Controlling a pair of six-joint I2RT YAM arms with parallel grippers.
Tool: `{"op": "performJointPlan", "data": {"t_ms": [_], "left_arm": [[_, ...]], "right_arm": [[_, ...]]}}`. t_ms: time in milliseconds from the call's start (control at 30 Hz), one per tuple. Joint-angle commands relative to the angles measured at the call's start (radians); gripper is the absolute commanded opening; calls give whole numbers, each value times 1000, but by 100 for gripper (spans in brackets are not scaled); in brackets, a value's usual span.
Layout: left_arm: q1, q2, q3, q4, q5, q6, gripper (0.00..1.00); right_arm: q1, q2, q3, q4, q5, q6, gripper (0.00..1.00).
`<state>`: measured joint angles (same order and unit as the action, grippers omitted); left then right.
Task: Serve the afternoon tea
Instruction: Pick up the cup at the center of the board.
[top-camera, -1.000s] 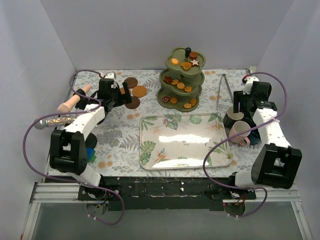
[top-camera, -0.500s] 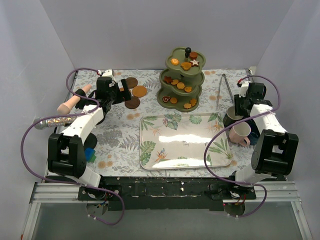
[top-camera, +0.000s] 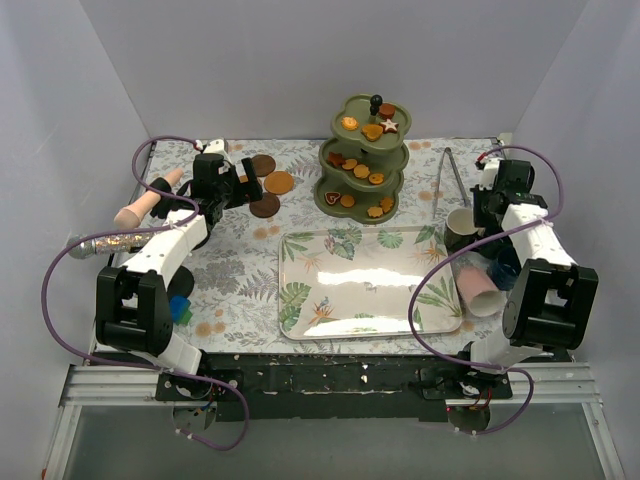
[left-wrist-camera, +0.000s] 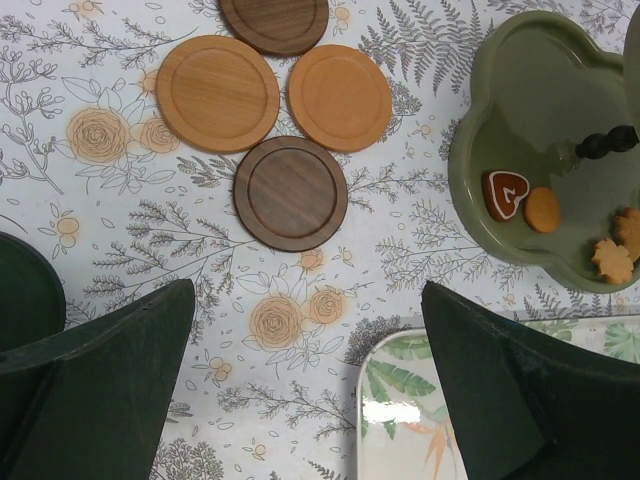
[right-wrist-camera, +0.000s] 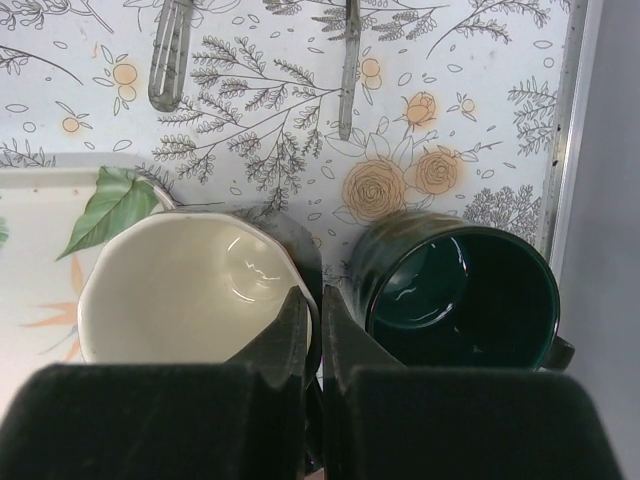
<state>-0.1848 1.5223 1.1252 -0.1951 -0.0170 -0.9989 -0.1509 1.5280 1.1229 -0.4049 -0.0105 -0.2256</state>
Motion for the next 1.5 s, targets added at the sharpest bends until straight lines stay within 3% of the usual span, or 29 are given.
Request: {"op": "performJointPlan", "data": {"t_ms": [0,300,600,800,933,1133,1300,1467], "left_arm": [[1,-25,21,0,-5,2,98],[-1,-37,19,9,15,2,98],[-24,-70,5,37,98,-3,94],[-142,-152,1,19,91,-9,91],[-220,-244,-21,-24,126,-139,87],[-376,-359,-96,-27,92,-334,85],[-449,-344,-149,-107,-41,-389,87],[-481,-321,-196,-110,-69,-467,87]], "right_arm": [[2,-60,116,11,-3,49,1],[2,-86,193,14,-23,113,1],[48,-298,91,34,-94,265,1],[311,-422,-14,-8,130,342,1],[512,-440,-54,-14,213,428,1],[812,-413,-163,179,389,589,1],[954,-325,-144,251,547,690,1],[1068,-301,-158,336,674,729,1]]}}
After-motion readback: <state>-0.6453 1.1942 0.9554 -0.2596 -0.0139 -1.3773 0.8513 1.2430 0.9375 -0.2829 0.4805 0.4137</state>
